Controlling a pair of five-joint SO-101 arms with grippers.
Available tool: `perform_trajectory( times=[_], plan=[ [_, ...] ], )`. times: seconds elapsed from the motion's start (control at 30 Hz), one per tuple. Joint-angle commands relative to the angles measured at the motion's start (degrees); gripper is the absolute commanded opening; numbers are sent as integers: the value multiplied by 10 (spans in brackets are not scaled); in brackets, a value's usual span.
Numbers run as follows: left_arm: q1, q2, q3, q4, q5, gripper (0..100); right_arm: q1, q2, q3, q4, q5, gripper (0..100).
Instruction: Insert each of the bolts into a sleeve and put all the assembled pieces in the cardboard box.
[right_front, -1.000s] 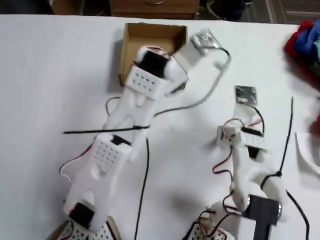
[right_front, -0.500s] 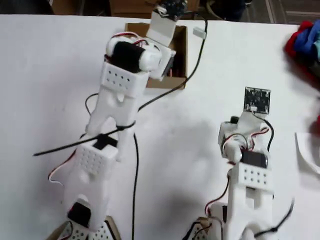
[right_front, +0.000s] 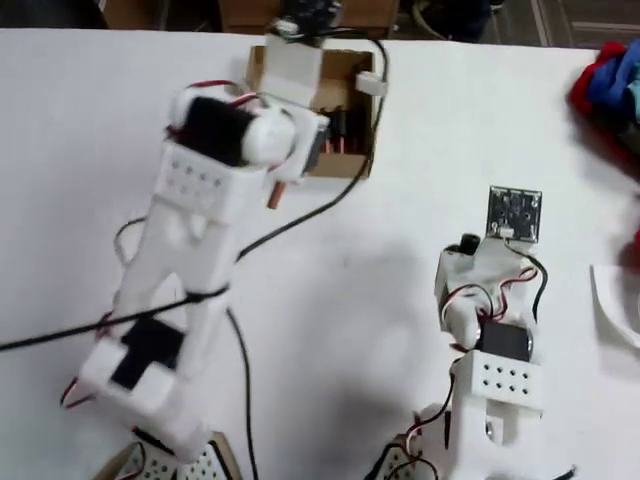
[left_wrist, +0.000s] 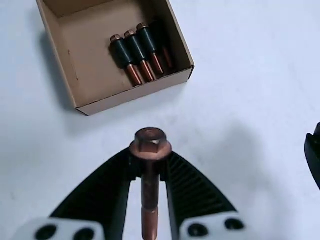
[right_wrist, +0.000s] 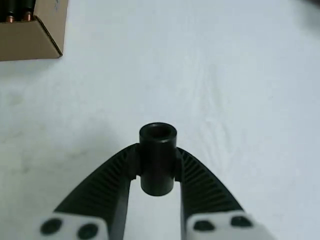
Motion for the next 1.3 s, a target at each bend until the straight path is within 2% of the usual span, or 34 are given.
perform_trajectory(
  times=[0.0, 0.2, 0.4, 0.57, 0.67, 0.73, 0.87, 0.97, 1.03, 1.13, 1.27],
  plan=[
    [-7, -109, 102, -53, 8, 24, -4, -18, -3, -17, -3, 24],
    [-4, -171, 256, -140, 9, 24, -4, -18, -3, -12, -4, 22],
    [-4, -191, 314, -170, 6, 24, -14, -19, -3, -15, -7, 22],
    [-8, -197, 368, -175, 5, 24, -103, -19, 4, -16, -8, 22],
    [-8, -197, 390, -215, 9, 24, -163, -19, 4, -20, -15, 22],
    [-10, -198, 395, -248, 17, 24, -183, -19, 4, -41, -51, 22],
    [-19, -198, 396, -312, 165, 24, -195, -18, 4, -87, -138, 22],
    [-18, -195, 397, -335, 261, 24, -204, -14, 4, -101, -149, 22],
    [3, -195, 397, -338, 290, 24, -213, -15, 13, -102, -149, 22],
    [28, -198, 392, -339, 295, 24, -233, -16, 33, -102, -149, 22],
    [52, -198, 384, -339, 300, 24, -251, -17, 66, -123, -98, 22]
  ],
)
